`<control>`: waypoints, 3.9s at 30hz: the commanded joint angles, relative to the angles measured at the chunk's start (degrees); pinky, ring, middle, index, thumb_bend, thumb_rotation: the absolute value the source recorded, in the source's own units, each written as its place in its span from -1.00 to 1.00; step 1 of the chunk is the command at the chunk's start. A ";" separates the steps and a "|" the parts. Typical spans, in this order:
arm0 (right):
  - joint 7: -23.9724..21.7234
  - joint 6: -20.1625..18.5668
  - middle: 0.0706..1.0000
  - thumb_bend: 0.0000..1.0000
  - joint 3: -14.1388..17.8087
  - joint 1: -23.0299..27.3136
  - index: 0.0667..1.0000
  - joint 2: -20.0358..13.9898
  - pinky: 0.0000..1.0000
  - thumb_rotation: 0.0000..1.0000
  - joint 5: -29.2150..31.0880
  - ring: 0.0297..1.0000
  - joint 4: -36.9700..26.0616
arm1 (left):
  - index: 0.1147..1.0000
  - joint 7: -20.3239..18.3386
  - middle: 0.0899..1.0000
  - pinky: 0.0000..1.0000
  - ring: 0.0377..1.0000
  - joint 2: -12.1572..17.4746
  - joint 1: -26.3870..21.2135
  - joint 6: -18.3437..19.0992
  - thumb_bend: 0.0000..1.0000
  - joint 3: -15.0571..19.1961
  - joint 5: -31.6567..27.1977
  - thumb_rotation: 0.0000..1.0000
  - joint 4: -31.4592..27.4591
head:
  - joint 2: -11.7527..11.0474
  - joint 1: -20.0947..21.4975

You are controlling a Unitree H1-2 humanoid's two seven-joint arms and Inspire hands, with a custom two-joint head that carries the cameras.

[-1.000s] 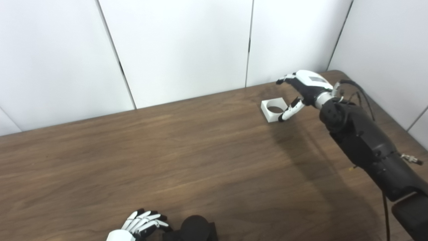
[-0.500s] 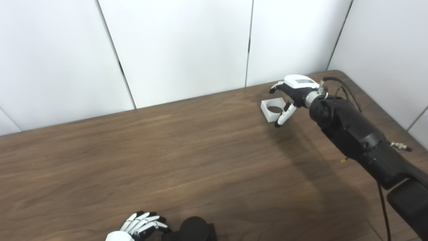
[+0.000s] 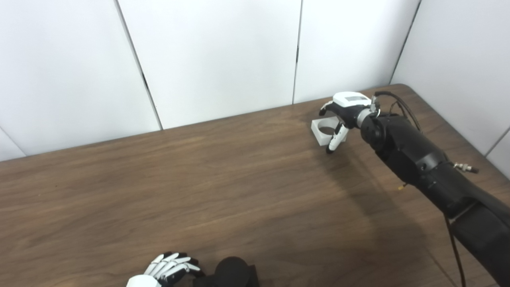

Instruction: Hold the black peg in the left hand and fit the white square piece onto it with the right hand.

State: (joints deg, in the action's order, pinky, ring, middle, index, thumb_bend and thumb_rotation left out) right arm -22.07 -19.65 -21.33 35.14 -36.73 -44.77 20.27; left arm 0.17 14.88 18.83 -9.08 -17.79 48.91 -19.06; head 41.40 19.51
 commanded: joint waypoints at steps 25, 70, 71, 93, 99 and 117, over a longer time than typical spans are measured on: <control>5.14 6.33 0.54 0.04 1.20 1.98 -0.10 -2.36 0.67 -0.74 -1.14 0.76 1.48 | -0.17 -2.35 0.42 0.73 0.58 -1.21 1.35 2.16 0.05 -0.58 1.80 -0.90 -2.37 | 0.56 -1.19; -40.15 3.39 0.52 0.05 1.70 -8.68 -0.11 8.13 0.82 -0.73 -3.75 0.78 -71.14 | -0.17 -5.89 0.42 0.71 0.59 -6.81 -3.30 8.79 0.05 -3.13 7.71 -0.89 -3.15 | 10.58 -13.47; -41.30 3.30 0.52 0.05 1.58 -8.41 -0.11 9.00 0.84 -0.73 -4.12 0.79 -71.70 | -0.17 -6.08 0.42 0.71 0.59 -6.90 -3.42 9.03 0.05 -3.27 7.78 -0.89 -3.29 | 10.97 -13.89; -47.62 4.23 0.52 0.05 -1.14 -6.84 -0.11 17.42 0.87 -0.73 -4.93 0.81 -73.16 | -0.17 -7.96 0.42 0.70 0.58 -8.16 -4.98 12.40 0.05 -5.40 10.22 -0.89 -4.74 | 13.46 -16.47; -46.75 4.90 0.50 0.05 -1.52 -7.45 -0.11 17.17 0.88 -0.73 -4.44 0.79 -72.31 | -0.17 -7.88 0.42 0.70 0.58 -8.23 -5.09 12.84 0.05 -5.79 10.28 -0.89 -4.91 | 13.56 -16.63; -42.77 7.89 0.53 0.05 -0.77 -9.55 -0.11 16.38 0.85 -0.74 -3.83 0.81 -67.97 | -0.17 -8.62 0.42 0.73 0.60 -8.52 -5.20 13.70 0.05 -6.20 10.43 -0.89 -5.63 | 13.53 -17.01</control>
State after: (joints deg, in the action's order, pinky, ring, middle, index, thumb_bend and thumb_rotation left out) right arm -66.44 -13.31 -22.96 24.24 -20.18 -48.84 -47.34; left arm -7.99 7.94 14.32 4.44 -23.43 58.71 -23.41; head 54.84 2.46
